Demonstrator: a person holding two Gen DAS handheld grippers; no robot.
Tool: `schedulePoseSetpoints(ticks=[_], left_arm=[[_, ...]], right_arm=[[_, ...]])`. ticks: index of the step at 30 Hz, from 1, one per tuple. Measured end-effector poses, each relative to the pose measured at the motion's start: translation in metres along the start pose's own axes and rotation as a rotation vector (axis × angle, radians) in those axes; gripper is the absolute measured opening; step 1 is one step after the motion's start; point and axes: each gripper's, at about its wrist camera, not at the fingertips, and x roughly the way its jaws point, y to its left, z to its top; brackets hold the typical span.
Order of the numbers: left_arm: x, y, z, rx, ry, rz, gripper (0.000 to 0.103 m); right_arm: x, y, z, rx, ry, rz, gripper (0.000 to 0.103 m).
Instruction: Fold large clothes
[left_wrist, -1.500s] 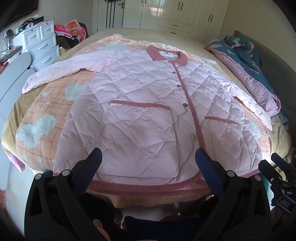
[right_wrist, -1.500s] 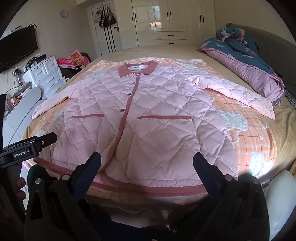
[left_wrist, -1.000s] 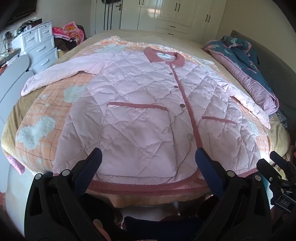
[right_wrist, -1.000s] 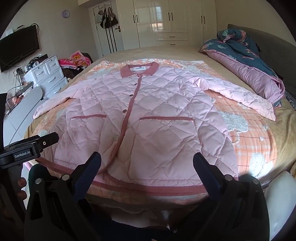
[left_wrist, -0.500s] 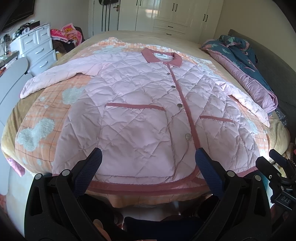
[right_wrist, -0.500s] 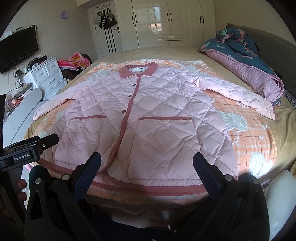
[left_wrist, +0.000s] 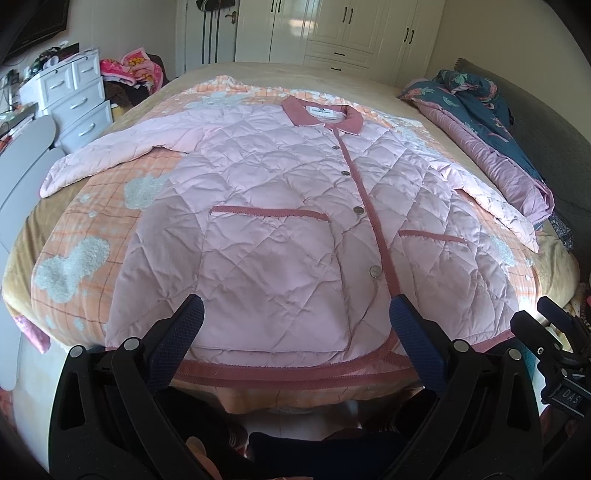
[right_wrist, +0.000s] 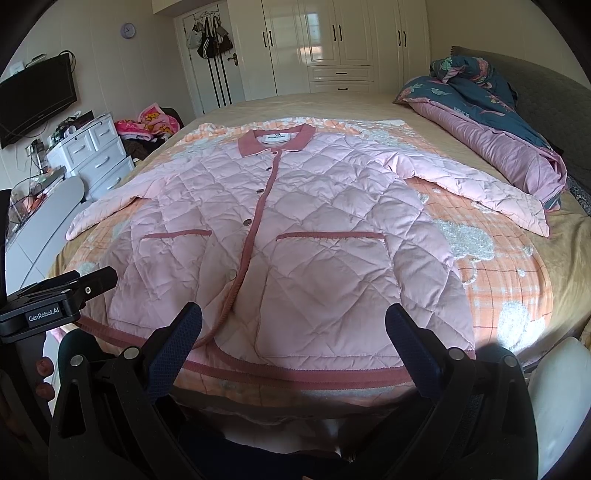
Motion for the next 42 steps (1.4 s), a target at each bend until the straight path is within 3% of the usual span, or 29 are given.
schedulePoseSetpoints(ticks=[34, 42], left_arm=[[0.004, 0.000, -0.001, 0.002, 0.007, 0.000, 0.094], [0.017, 0.003, 0.013, -0.019, 0.014, -0.002, 0.094]], right_arm=[[0.004, 0.000, -0.001, -0.002, -0.001, 0.007, 0.099], [0.017, 0.005, 0.018, -0.043, 0.010, 0.023, 0.099]])
